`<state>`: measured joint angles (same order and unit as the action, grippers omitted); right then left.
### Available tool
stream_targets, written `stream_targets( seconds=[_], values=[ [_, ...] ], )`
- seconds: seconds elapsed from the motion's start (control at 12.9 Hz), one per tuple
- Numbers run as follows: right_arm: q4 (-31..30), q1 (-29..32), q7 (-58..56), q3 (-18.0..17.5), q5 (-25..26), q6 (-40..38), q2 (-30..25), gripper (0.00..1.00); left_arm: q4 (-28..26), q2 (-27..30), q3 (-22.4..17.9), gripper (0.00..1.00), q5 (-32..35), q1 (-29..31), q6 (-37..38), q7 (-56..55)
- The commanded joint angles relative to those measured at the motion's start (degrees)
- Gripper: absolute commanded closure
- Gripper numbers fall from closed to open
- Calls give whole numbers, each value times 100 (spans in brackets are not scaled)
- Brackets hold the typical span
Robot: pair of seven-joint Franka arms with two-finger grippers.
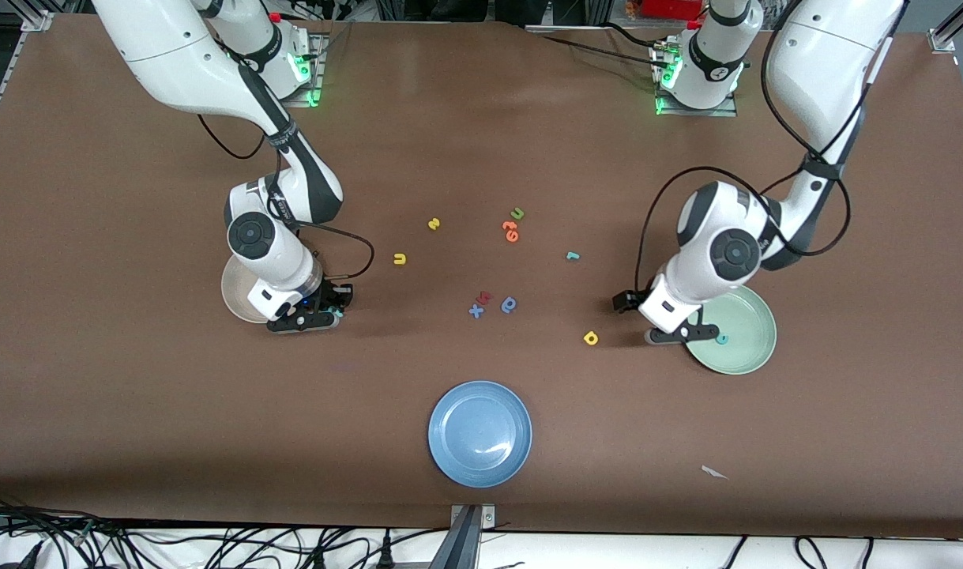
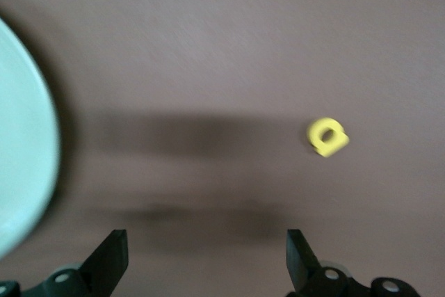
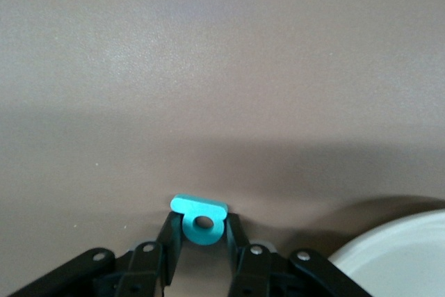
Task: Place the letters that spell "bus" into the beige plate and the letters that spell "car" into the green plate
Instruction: 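Return the left gripper to the letters while the right gripper holds its letter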
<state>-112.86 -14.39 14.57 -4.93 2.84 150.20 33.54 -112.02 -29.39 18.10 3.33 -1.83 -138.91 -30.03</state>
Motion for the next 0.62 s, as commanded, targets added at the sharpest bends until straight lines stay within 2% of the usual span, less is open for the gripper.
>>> stream_targets(
  seconds=[0.0, 0.23, 0.39, 0.54],
  values=[
    [-52, 50, -77, -8, 102, 220, 56, 65, -1073, 557, 299, 0, -26, -115, -775, -1036],
    [-52, 50, -77, -8, 102, 326, 91, 66, -1191, 435, 317, 1, 53, -782, -1006, -2248],
    [-61, 50, -86, -8, 111, 387, 91, 80, -1138, 277, 300, 4, 420, -1072, -1015, -3101],
    [-61, 50, -86, -8, 111, 387, 91, 96, -963, 40, 282, 9, 1114, -1091, -1006, -3709]
  ],
)
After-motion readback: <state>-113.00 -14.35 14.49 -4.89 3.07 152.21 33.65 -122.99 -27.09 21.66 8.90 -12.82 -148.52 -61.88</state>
